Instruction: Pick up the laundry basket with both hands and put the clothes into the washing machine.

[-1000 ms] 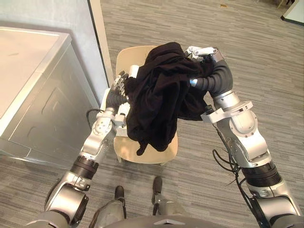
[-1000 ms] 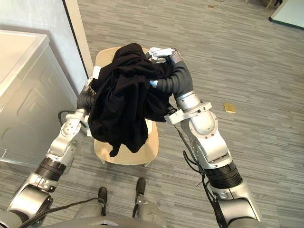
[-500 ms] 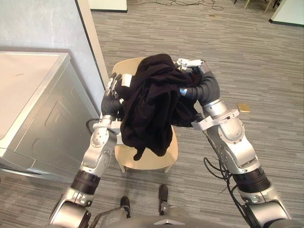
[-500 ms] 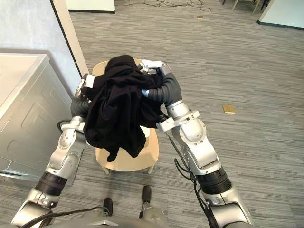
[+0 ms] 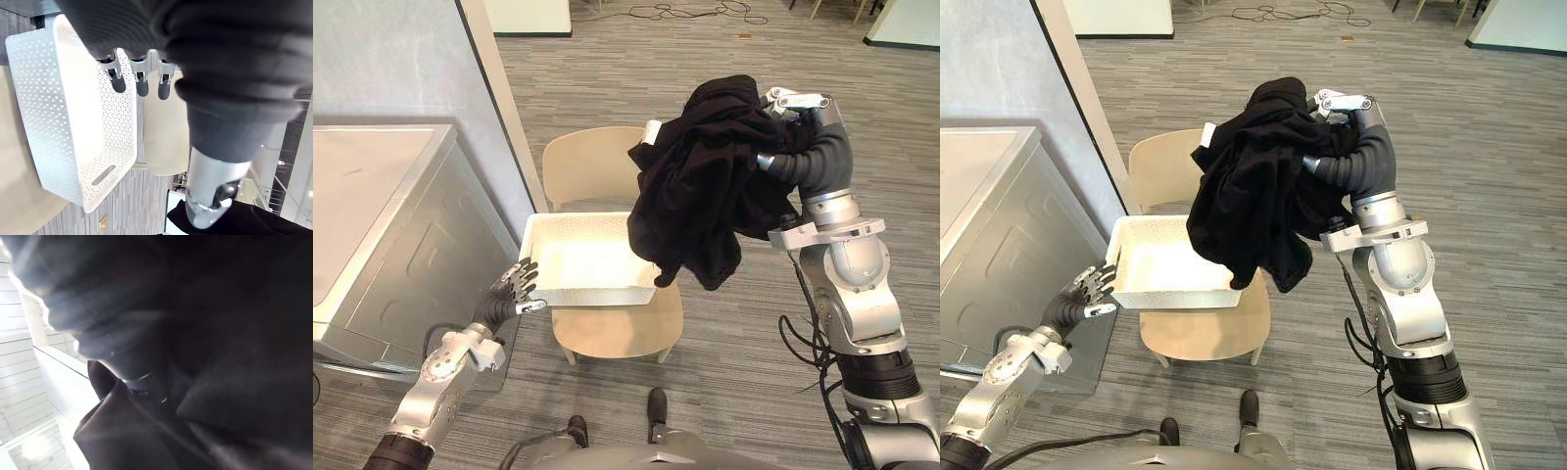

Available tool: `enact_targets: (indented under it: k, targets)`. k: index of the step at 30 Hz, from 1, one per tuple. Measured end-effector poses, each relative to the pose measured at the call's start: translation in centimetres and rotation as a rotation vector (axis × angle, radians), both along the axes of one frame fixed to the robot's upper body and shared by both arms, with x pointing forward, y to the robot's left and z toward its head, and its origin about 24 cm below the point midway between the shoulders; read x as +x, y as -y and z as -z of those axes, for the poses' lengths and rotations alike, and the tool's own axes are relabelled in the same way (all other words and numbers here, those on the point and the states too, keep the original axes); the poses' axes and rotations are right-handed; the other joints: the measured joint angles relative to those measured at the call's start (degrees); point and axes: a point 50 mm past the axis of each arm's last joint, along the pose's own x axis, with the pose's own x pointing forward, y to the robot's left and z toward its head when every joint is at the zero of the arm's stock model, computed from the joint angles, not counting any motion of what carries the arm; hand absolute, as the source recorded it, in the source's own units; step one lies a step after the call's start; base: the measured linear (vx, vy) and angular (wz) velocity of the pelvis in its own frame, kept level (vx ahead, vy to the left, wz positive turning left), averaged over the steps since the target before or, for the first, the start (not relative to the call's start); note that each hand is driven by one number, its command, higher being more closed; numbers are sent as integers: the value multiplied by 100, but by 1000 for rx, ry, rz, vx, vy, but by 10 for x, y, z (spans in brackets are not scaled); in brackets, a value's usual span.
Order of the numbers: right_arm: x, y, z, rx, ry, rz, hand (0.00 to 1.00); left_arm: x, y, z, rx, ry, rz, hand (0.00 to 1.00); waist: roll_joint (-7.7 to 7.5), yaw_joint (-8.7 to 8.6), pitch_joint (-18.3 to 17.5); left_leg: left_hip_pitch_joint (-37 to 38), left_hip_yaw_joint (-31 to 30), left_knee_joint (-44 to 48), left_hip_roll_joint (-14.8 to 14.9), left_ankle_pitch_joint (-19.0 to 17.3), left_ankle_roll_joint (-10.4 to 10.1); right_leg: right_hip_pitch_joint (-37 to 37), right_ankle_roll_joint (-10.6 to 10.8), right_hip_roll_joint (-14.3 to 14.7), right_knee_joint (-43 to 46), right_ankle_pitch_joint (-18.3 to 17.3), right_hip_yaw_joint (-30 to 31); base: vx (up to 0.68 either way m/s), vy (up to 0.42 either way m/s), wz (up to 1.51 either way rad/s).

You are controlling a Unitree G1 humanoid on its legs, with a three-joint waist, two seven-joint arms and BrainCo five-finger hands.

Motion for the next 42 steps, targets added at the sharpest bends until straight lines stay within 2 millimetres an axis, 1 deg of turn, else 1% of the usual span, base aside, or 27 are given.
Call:
enact_targets:
  k: [2,3,6,8,10,13,14,16,18,19,20,22,25,28,30,33,36,40,42]
  targets:
    - [-1,-1,0,7,3,-6,100,1,-3,0,-24,10,-41,0,0,3,0,1,0,-4,0,-5,5,0,4,0,0,-5,0,31,10,0]
    - [-2,-1,2,15,1,-9,100,4,-4,-3,-61,32,-97,0,-2,6,-3,1,0,-7,0,-7,7,1,9,0,0,-9,0,0,0,0]
    - [-8,1,9,49,-12,-6,100,11,-2,-7,-156,77,-204,0,7,59,-32,4,-15,-27,-1,-8,11,3,29,-1,10,-4,-19,37,8,3]
    - [-9,0,11,52,-16,-13,100,13,0,-11,-179,98,-238,0,8,59,-34,8,-28,-34,0,-8,11,9,39,-1,34,8,-36,0,0,0]
    - [-9,-2,12,70,-17,-18,100,19,6,-15,-202,121,-255,0,8,60,-35,21,-35,-40,0,-8,11,25,0,-3,36,39,-46,0,0,0]
    - [-9,-3,13,83,-21,-23,100,27,16,-31,-196,196,-236,0,7,58,-51,146,-42,-95,-1,-12,19,132,7,-5,34,30,-64,0,0,0]
    - [-9,-3,13,83,-21,-23,100,28,16,-33,-197,203,-233,0,7,56,-58,145,-42,-95,-2,-13,19,132,10,-5,34,28,-63,0,0,0]
    - [-9,-3,14,83,-24,-24,100,36,24,-49,-199,261,-177,0,7,49,-62,113,-53,-103,-15,-14,21,121,51,-21,31,-11,-71,-15,20,4]
    - [-9,-3,14,82,-25,-24,100,37,30,-58,-193,288,-115,0,7,26,-62,90,-77,-107,-16,-17,17,114,43,-22,27,-21,-92,-12,10,8]
    - [-9,-3,14,77,-24,-23,100,36,35,-67,-197,308,-58,0,8,-4,-61,79,-103,-108,-18,-19,13,113,41,-24,29,-34,-111,-2,2,9]
    - [-9,-2,13,72,-24,-22,100,35,37,-71,-200,318,-26,0,10,-17,-60,73,-114,-107,-18,-22,7,113,43,-24,30,-36,-119,6,6,10]
    - [-9,0,11,46,-20,-14,100,29,46,-85,-241,335,101,0,28,-62,-60,-22,-172,-97,-24,-27,1,98,54,-33,33,-46,-163,1,12,13]
    - [-10,1,8,16,-13,-9,100,20,54,-99,-281,339,248,0,97,-76,-17,-48,-201,-102,-39,-27,11,85,76,-52,35,-63,-226,26,20,8]
    - [-12,0,5,7,-1,-14,100,18,54,-100,-281,316,290,0,182,-88,17,-42,-195,-88,-65,-15,34,37,50,-76,38,-32,-225,52,31,0]
    - [-13,-7,2,-14,15,-44,100,15,54,-96,-265,275,326,0,245,-97,36,-109,-171,-88,-84,-8,43,-50,50,-90,39,29,-196,53,33,-5]
    - [-11,-21,-1,-22,19,-108,100,9,59,-86,-232,186,398,0,257,-167,43,-103,-147,-98,-96,-10,46,-59,52,-98,39,35,-136,21,16,-3]
    - [-10,-29,-1,-22,16,-150,100,6,63,-81,-238,126,439,0,267,-194,50,-94,-118,-94,-113,-19,65,-56,69,-115,39,46,-105,-3,8,-1]
    - [-10,-42,7,-14,-25,-222,100,9,76,-85,-215,122,512,0,321,-196,104,-98,-123,-121,-138,-9,87,-44,84,-138,39,62,-109,-9,5,0]
    - [-10,-54,13,-15,-48,-267,100,13,83,-89,-197,139,544,0,358,-199,148,-100,-119,-202,-152,6,79,-44,106,-149,38,43,-109,-48,19,-2]
